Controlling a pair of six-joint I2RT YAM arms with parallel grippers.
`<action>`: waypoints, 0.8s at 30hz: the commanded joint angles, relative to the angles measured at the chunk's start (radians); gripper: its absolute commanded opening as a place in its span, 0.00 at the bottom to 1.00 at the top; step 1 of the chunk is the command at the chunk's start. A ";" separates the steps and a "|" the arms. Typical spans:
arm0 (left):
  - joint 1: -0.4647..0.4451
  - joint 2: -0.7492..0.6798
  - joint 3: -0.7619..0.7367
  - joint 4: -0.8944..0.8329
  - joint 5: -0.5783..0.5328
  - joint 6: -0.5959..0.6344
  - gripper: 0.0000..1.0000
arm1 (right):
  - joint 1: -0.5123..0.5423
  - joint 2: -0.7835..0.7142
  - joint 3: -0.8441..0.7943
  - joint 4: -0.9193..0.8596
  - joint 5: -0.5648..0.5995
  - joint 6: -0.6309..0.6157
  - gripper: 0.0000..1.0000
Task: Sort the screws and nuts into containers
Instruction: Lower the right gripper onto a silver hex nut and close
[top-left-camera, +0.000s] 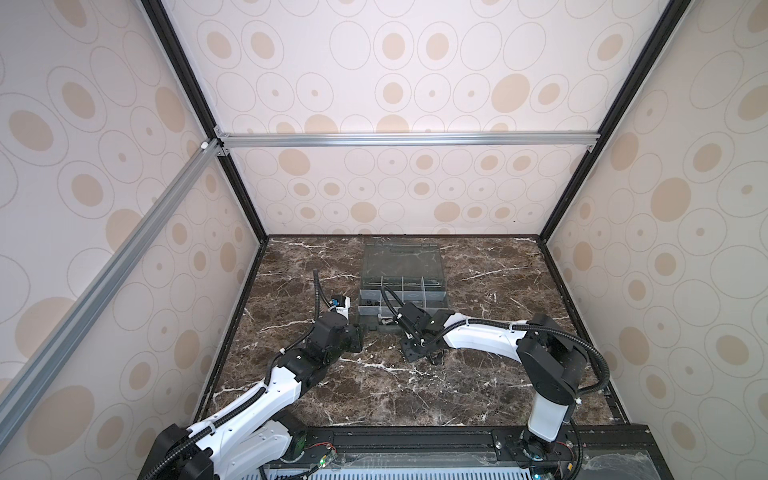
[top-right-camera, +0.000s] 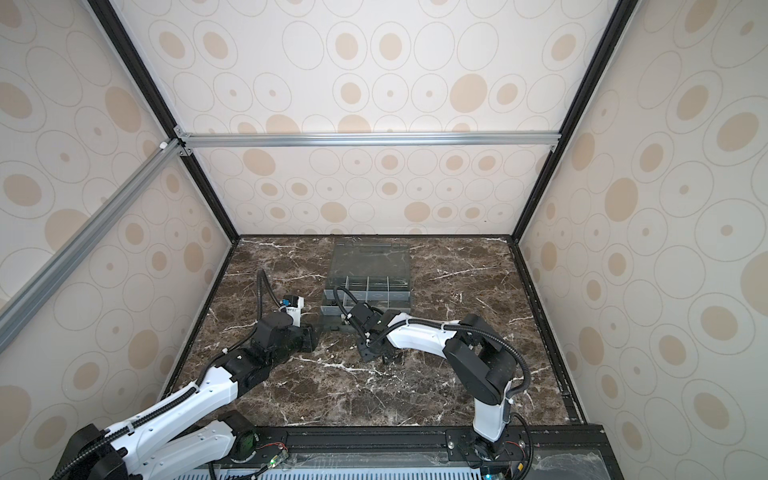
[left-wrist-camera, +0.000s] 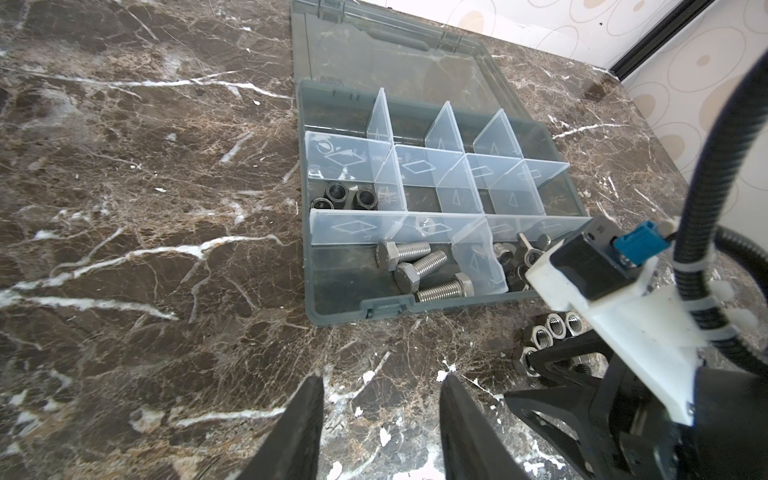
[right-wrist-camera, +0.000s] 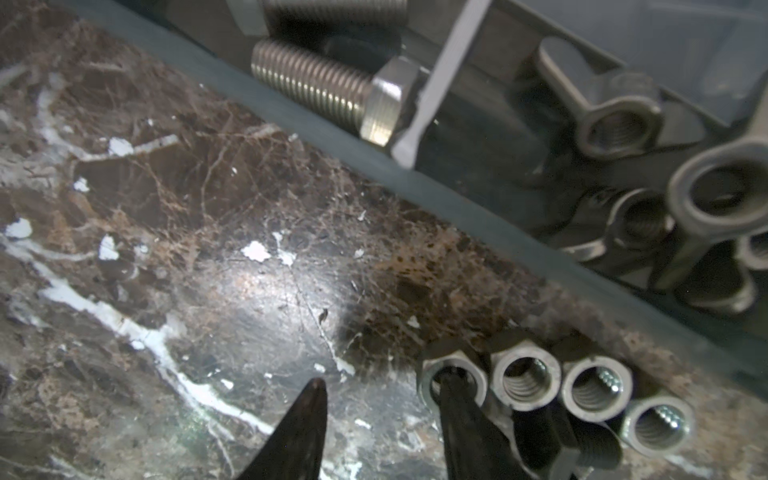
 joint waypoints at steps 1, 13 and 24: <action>0.006 -0.014 -0.003 -0.008 -0.002 -0.012 0.46 | 0.013 0.015 0.009 0.004 -0.048 0.005 0.47; 0.006 -0.017 -0.006 -0.009 0.000 -0.007 0.46 | 0.054 -0.008 0.048 -0.027 -0.051 -0.014 0.47; 0.007 -0.036 -0.027 -0.001 -0.001 -0.015 0.46 | 0.034 -0.019 0.086 -0.144 0.056 -0.202 0.48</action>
